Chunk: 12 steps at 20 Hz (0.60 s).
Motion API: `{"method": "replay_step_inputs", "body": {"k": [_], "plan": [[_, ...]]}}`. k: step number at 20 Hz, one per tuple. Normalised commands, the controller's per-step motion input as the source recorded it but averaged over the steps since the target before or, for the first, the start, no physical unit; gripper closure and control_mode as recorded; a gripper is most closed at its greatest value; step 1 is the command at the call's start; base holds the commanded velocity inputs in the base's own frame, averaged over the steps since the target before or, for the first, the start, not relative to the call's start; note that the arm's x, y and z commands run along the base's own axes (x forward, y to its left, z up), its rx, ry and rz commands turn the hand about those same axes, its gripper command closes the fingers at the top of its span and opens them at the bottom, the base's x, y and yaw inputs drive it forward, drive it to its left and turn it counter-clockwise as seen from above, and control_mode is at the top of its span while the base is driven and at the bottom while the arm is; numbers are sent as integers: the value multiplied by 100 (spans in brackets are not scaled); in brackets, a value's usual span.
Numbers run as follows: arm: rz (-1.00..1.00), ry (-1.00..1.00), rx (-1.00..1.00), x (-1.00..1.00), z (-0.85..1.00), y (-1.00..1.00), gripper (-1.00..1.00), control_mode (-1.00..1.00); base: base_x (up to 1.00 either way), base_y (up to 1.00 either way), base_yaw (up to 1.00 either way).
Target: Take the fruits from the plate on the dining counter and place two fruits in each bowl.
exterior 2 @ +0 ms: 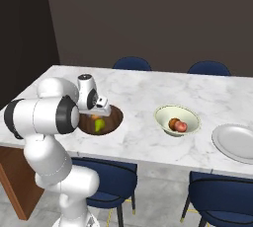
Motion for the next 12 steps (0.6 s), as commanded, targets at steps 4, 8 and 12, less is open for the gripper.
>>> {"method": "replay_step_inputs", "body": {"k": [4, 8, 12], "plan": [[0, -1, 0, 0, -5, 0, -100, -100, 0, 0, 0], [0, 0, 0, 0, 0, 0, -100, -100, 0, 0, 0], [0, 0, 0, 0, 0, 0, -100, -100, 0, 0, 0]]}}
